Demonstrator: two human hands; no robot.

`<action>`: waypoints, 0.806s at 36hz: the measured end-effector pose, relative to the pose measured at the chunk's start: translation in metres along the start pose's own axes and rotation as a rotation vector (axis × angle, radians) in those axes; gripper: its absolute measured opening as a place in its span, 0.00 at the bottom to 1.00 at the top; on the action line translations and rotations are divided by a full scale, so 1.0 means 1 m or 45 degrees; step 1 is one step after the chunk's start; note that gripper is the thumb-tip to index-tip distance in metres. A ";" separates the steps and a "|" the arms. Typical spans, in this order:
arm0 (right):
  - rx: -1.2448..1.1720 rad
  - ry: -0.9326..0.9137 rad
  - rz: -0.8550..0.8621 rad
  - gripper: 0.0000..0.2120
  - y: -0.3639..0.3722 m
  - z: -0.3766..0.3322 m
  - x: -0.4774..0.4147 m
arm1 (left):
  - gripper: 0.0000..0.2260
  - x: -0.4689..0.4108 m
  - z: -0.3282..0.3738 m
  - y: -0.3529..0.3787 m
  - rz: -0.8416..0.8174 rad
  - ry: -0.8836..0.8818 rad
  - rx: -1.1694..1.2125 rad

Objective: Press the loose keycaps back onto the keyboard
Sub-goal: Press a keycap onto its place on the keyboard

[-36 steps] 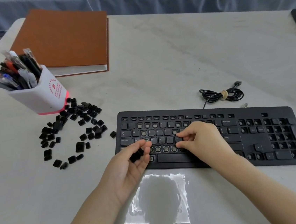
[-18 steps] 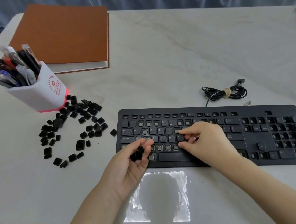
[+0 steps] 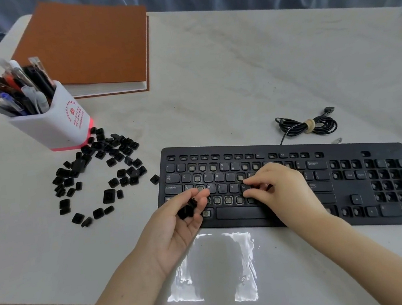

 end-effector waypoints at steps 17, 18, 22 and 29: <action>-0.256 0.083 0.218 0.07 0.012 0.005 0.012 | 0.05 0.000 0.000 -0.002 -0.021 0.031 -0.018; -0.247 0.084 0.211 0.07 0.013 0.005 0.012 | 0.06 0.000 0.000 -0.002 -0.016 0.030 -0.019; -0.196 0.052 0.192 0.07 0.013 0.005 0.011 | 0.06 0.001 0.000 0.000 0.004 0.021 -0.016; -0.029 -0.073 0.257 0.06 0.017 0.008 0.015 | 0.06 0.000 0.000 -0.001 -0.005 0.017 -0.028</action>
Point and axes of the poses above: each hand's wrist, its own x-axis away from the middle knuckle, its own y-axis out of the palm, z = x × y, the point moved 1 cm from there along -x, towards the middle knuckle, and after that the axes turned 10 degrees about z, right-handed, at the moved point
